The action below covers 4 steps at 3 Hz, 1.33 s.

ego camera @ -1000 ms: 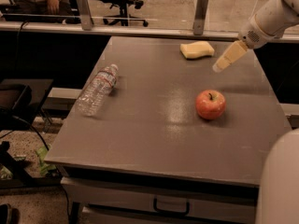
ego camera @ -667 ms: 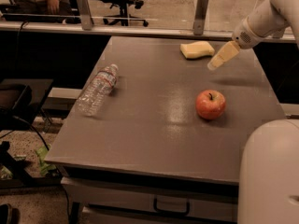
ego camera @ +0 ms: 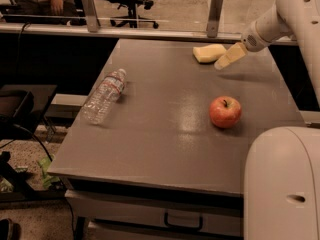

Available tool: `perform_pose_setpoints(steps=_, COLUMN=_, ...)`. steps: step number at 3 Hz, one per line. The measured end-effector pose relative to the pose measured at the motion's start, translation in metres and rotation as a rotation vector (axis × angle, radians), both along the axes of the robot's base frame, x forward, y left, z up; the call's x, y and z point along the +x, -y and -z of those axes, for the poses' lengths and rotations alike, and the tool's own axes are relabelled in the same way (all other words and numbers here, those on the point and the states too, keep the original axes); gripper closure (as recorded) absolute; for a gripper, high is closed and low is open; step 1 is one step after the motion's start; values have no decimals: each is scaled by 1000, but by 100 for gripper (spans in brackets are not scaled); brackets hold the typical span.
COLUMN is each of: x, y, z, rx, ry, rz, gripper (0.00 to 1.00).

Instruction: Pick sponge

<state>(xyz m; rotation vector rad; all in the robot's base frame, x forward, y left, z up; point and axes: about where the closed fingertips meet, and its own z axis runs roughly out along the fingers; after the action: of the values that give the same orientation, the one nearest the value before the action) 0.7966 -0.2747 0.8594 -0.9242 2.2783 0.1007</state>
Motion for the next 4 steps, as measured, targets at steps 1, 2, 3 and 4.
perform_pose_setpoints(steps=1, x=17, y=-8, z=4, rx=43, ry=30, rz=34, gripper=0)
perform_pose_setpoints(steps=2, x=26, y=-20, z=9, rx=81, ry=39, rz=44, gripper=0)
perform_pose_setpoints(steps=3, x=30, y=-32, z=16, rx=103, ry=30, rz=43, gripper=0)
perform_pose_setpoints(steps=4, x=29, y=-40, z=21, rx=121, ry=16, rz=30, gripper=19)
